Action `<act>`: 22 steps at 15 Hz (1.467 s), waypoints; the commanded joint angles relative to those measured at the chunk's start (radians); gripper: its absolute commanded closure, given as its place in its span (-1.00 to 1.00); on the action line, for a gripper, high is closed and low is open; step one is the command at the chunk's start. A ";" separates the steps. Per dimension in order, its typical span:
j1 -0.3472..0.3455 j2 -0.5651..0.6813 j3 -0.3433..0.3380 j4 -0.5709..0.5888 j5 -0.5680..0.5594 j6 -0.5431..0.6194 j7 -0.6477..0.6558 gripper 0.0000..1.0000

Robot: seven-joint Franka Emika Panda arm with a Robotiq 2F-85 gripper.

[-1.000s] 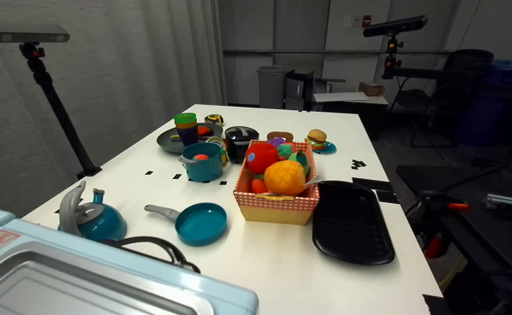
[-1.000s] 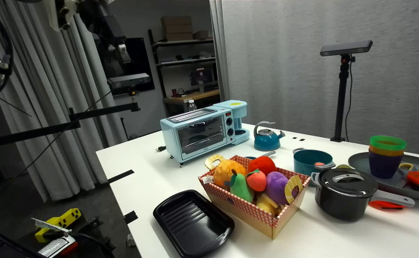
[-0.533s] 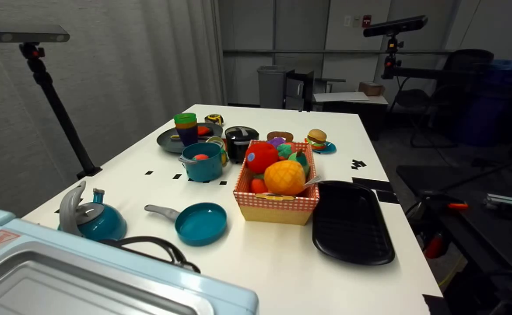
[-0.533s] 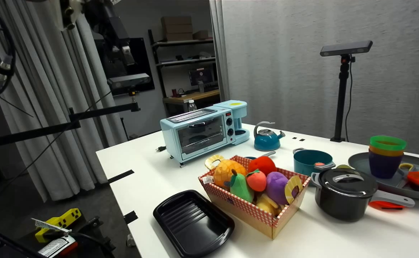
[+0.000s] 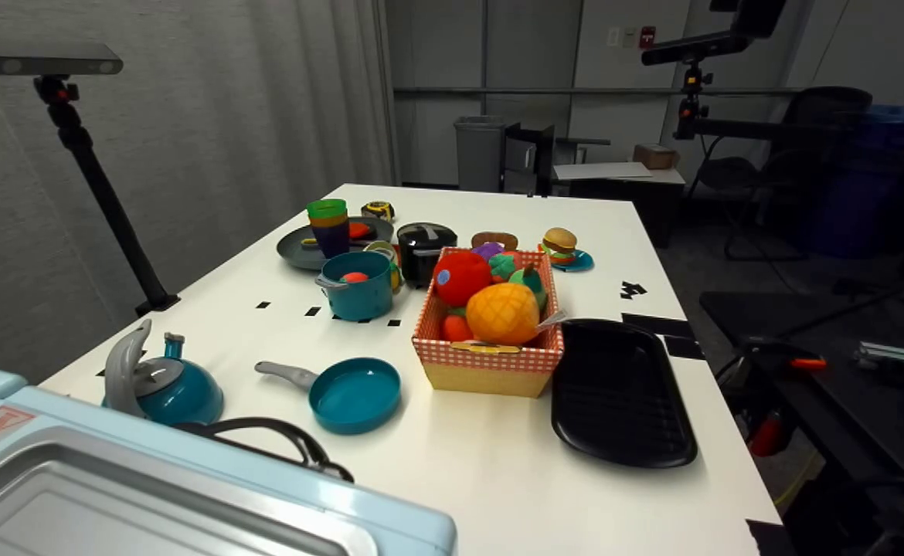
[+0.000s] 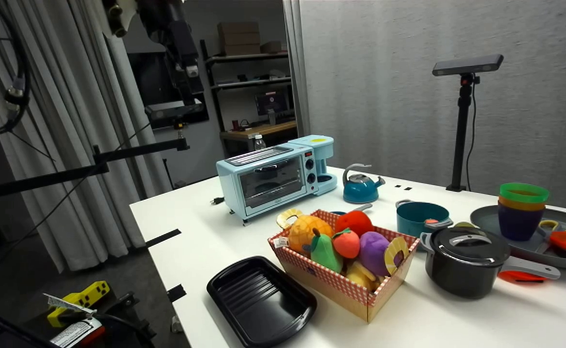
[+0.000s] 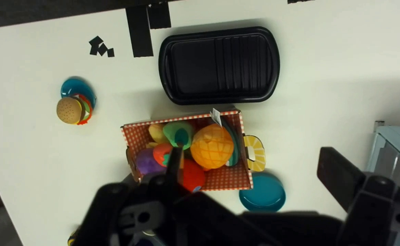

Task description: Remove the lid from the black pot

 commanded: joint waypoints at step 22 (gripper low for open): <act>-0.180 0.150 -0.109 -0.066 -0.113 0.255 0.152 -1.00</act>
